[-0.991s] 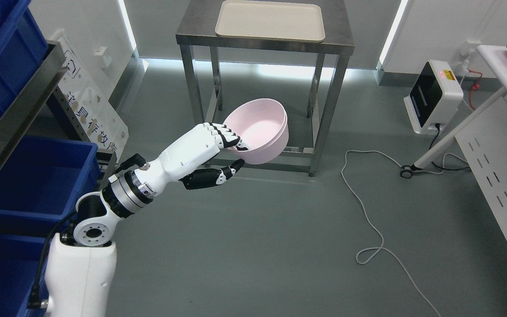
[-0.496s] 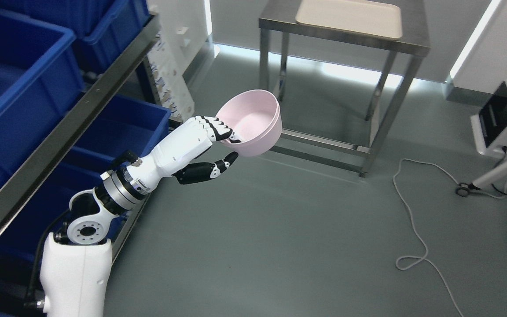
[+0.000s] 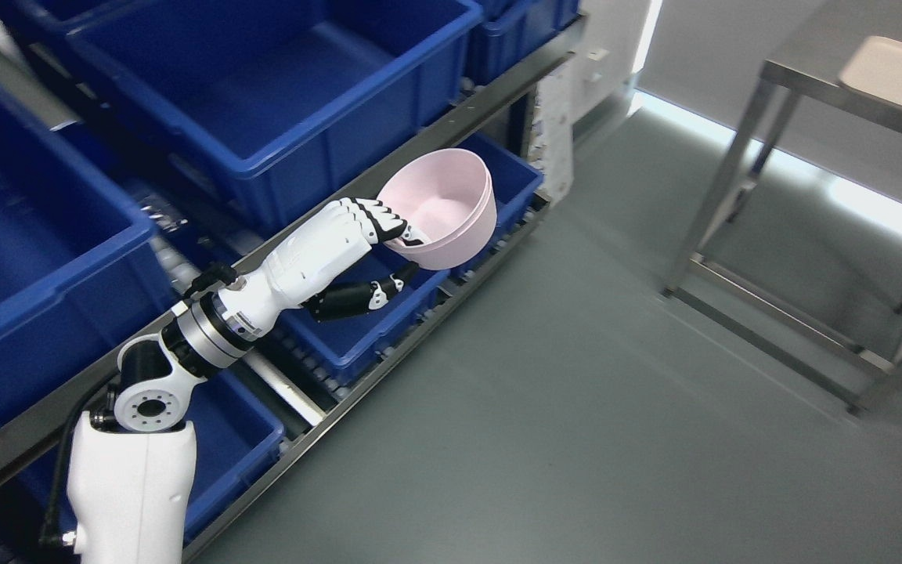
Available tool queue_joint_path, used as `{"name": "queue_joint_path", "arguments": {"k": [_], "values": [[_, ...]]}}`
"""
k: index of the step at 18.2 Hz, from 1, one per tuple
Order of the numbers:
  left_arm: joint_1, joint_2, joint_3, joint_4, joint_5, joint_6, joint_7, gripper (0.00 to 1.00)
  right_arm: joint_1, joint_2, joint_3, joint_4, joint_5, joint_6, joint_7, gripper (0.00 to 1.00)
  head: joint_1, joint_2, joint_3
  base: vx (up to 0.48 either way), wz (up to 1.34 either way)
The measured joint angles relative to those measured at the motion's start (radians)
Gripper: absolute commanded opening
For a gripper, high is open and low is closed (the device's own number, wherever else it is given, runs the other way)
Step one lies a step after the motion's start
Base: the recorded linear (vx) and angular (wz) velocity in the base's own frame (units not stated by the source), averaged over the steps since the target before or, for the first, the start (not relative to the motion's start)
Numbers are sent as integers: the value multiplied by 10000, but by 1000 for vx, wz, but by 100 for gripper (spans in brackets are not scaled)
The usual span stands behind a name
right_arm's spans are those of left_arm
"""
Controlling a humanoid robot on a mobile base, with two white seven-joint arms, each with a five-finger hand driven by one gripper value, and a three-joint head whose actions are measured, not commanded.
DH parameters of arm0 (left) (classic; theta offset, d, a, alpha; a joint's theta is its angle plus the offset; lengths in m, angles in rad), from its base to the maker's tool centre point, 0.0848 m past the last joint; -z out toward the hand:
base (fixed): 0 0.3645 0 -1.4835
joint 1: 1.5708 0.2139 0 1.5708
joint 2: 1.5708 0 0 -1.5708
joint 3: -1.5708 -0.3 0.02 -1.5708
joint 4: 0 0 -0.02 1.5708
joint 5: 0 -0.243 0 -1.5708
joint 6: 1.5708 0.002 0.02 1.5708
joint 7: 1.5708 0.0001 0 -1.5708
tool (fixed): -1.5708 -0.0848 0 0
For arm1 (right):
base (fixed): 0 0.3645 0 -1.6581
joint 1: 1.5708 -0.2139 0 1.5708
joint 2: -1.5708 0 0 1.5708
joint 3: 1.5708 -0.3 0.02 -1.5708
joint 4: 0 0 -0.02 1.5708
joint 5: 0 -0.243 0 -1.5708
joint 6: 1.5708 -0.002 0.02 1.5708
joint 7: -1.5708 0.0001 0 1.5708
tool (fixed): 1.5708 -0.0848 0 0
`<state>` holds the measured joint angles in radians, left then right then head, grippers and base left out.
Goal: Stack pink IKEA bowls on left shelf middle
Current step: 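Carry the stacked bowls in the left hand while turning to the blue bins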
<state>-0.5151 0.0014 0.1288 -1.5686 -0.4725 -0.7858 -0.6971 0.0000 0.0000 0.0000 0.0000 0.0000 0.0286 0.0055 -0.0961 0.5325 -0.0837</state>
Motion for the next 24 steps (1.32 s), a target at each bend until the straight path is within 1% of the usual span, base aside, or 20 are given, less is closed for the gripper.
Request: {"name": "queue_joint_path", "arguments": {"k": [4, 8, 10, 15, 20, 24], "values": [[-267, -4, 29, -19, 0, 0, 5, 6, -2, 0, 0, 0, 0, 34, -2, 100, 0, 0, 0, -24, 813], [-1159, -6, -58, -32, -2, -2, 21, 6, -2, 0, 0, 0, 22, 55, -3, 100, 0, 0, 0, 16, 656], [-1647, -8, -194, -34, -24, -2, 30, 6, -1, 0, 0, 0, 598, 57, -5, 100, 0, 0, 0, 42, 503], [-2710, -11, -652, -26, -229, -31, 33, 6, -1, 0, 0, 0, 202, 59, -70, 100, 0, 0, 0, 58, 364], [-3376, -13, -945, -19, -337, 179, -3, 6, 0, 0, 0, 0, 60, 59, -11, 100, 0, 0, 0, 65, 273], [-3585, -13, -1062, -15, -371, 297, -87, 6, 0, 0, 0, 0, 26, 59, 0, 100, 0, 0, 0, 83, 263]]}}
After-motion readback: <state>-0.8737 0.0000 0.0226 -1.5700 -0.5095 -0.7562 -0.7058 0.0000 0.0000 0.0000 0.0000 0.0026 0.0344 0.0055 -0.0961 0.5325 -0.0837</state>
